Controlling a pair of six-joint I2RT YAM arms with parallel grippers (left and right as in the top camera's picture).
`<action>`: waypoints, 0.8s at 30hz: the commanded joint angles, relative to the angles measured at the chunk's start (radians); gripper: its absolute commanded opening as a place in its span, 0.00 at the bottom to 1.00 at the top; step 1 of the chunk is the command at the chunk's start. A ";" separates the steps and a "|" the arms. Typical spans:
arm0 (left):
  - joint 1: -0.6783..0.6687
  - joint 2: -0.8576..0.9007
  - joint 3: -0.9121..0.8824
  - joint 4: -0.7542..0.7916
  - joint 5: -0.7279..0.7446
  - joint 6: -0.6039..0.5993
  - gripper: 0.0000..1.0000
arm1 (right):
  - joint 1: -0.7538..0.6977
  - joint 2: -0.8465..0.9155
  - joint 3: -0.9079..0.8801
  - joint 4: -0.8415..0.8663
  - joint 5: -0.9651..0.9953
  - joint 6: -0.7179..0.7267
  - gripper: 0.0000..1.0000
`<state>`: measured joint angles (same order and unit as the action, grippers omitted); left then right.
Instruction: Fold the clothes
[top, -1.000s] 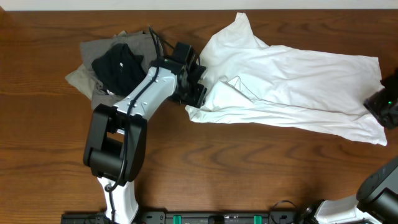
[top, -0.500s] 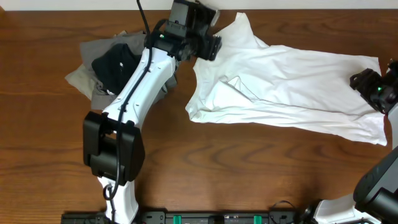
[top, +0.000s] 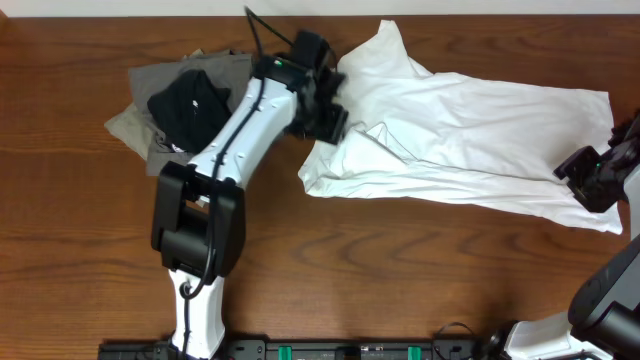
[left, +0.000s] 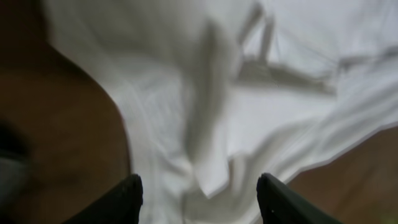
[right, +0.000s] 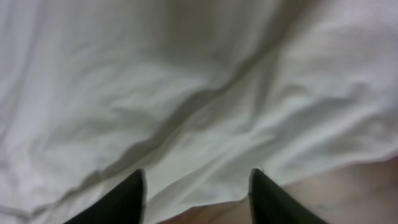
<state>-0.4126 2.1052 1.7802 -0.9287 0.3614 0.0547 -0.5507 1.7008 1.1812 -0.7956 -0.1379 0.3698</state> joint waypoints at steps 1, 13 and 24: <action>-0.046 -0.008 -0.055 -0.040 -0.006 0.058 0.61 | -0.021 0.005 -0.013 -0.007 0.063 0.042 0.67; -0.090 -0.008 -0.306 0.066 -0.158 0.056 0.55 | -0.124 0.040 -0.112 0.068 0.047 0.056 0.73; -0.085 -0.008 -0.306 -0.017 -0.264 0.033 0.06 | -0.126 0.116 -0.228 0.226 0.103 0.056 0.46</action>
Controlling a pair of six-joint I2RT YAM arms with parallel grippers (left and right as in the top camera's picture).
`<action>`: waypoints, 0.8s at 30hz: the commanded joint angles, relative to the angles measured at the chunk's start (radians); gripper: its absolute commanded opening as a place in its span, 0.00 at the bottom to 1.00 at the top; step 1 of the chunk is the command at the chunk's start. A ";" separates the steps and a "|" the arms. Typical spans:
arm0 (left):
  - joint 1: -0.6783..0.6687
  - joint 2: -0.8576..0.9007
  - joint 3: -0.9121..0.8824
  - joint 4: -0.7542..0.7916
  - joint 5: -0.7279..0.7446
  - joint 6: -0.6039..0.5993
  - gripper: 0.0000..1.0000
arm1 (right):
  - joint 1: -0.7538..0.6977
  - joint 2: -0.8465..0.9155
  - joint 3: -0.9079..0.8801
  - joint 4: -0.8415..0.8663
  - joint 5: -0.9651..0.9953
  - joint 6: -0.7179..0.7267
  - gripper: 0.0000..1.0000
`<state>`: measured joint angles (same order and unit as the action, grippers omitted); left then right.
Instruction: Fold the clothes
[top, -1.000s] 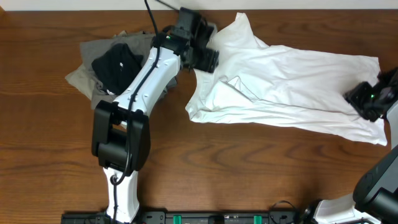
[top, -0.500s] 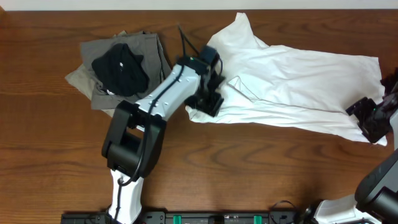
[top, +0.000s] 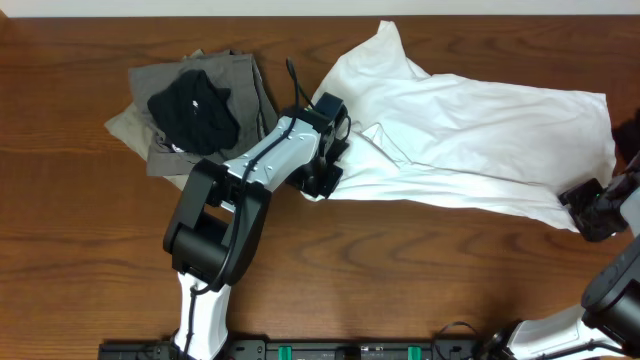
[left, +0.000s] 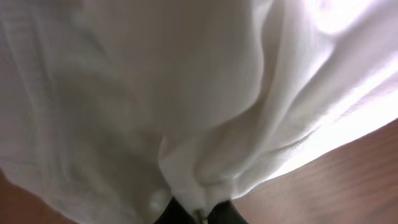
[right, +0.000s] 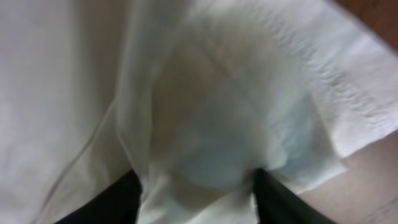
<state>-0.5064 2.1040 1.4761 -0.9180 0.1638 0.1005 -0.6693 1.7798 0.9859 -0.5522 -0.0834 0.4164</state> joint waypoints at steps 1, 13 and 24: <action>0.009 -0.007 -0.002 -0.050 -0.081 -0.017 0.06 | -0.012 0.038 -0.032 -0.036 0.090 0.018 0.32; 0.016 -0.013 -0.002 -0.323 -0.119 -0.176 0.06 | -0.125 -0.222 0.014 -0.216 0.200 0.058 0.16; 0.016 -0.079 0.001 -0.454 0.005 -0.200 0.41 | -0.102 -0.335 0.014 -0.143 0.035 0.048 0.29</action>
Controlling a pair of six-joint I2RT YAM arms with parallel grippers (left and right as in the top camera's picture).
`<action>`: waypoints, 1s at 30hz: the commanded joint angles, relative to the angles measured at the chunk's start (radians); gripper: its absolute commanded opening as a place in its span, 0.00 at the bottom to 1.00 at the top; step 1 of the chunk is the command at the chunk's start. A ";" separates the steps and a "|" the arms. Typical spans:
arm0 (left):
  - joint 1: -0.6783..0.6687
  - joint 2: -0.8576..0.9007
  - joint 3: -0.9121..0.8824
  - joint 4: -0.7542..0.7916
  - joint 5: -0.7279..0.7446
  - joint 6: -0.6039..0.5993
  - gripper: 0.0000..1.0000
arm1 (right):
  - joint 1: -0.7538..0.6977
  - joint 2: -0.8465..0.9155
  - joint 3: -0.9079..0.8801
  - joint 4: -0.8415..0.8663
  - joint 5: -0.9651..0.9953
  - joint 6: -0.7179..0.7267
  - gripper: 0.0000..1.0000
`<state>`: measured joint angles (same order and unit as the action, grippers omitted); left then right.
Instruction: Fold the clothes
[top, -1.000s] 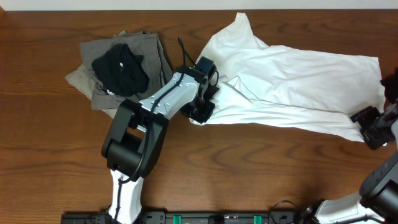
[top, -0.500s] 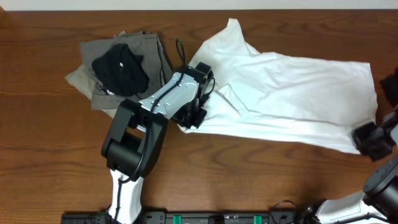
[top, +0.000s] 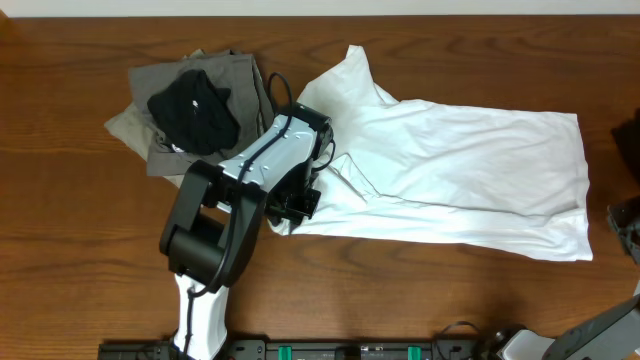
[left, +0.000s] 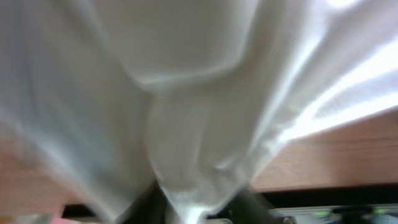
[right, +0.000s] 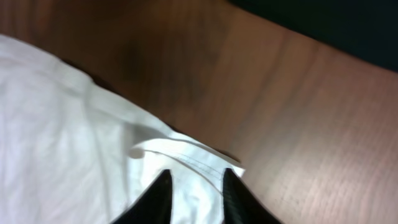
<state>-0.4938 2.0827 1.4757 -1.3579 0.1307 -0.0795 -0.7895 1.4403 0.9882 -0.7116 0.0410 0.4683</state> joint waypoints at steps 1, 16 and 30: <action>0.003 -0.072 0.008 -0.019 0.038 -0.020 0.49 | 0.029 0.008 0.011 0.044 -0.150 -0.042 0.32; 0.013 -0.174 0.253 0.434 0.008 0.118 0.86 | 0.230 0.060 0.011 0.240 -0.330 -0.177 0.61; 0.151 0.143 0.254 1.062 0.098 0.127 0.87 | 0.257 0.122 0.011 0.176 -0.338 -0.177 0.57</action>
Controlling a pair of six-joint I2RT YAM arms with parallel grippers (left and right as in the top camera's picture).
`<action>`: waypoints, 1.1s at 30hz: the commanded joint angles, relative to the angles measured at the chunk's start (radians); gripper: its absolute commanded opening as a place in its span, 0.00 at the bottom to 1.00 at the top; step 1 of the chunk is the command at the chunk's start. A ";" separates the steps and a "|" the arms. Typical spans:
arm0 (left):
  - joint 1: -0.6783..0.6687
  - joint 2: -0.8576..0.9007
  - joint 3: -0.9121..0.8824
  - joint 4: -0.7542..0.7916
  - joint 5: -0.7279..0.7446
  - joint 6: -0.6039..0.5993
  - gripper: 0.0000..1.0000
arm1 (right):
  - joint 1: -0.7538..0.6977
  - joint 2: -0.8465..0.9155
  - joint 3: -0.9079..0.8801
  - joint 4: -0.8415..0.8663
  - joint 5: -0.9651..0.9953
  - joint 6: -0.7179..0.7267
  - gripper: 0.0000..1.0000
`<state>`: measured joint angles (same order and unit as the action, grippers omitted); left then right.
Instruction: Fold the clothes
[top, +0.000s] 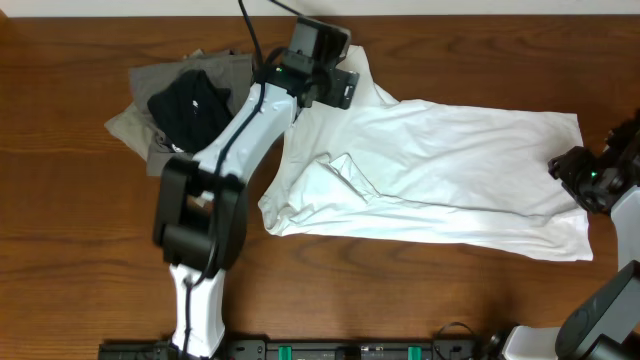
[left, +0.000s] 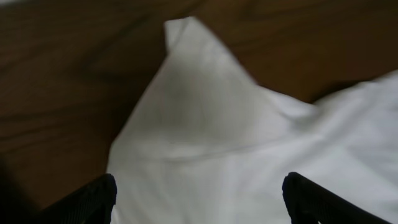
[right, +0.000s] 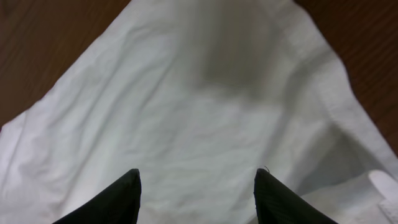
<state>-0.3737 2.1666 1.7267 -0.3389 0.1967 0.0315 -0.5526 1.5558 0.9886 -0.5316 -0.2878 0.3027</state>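
Note:
A white shirt lies spread across the middle and right of the wooden table, with a small fold near its left part. My left gripper hovers open over the shirt's far left corner, a pointed flap in the left wrist view. My right gripper stands open over the shirt's right edge; the right wrist view shows flat white cloth between its fingers, nothing gripped.
A pile of grey and black clothes sits at the far left of the table. Bare wood runs along the front edge and left side. The far table edge lies just behind the left gripper.
My left gripper let go of the shirt's front left corner and now stands open over the far left corner. The right gripper is open over the shirt's right edge. The shirt has not shifted.
Both grippers were open over the crumpled shirt's ends. Then the left was shut on the left hem and the right on the right corner. The shirt then lay lower and flatter, still held. Now both are open above it.

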 joint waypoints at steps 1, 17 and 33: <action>0.037 0.079 0.003 0.073 0.032 0.017 0.87 | 0.024 0.007 0.011 -0.008 -0.008 -0.012 0.57; 0.051 0.225 0.003 0.142 0.041 0.018 0.33 | 0.050 0.010 0.011 0.044 0.047 -0.012 0.56; 0.046 -0.028 0.003 -0.319 0.054 0.047 0.06 | 0.045 0.332 0.085 0.413 0.055 -0.031 0.58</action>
<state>-0.3237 2.2215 1.7348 -0.6243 0.2485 0.0570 -0.5110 1.8191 1.0256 -0.1505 -0.2367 0.2958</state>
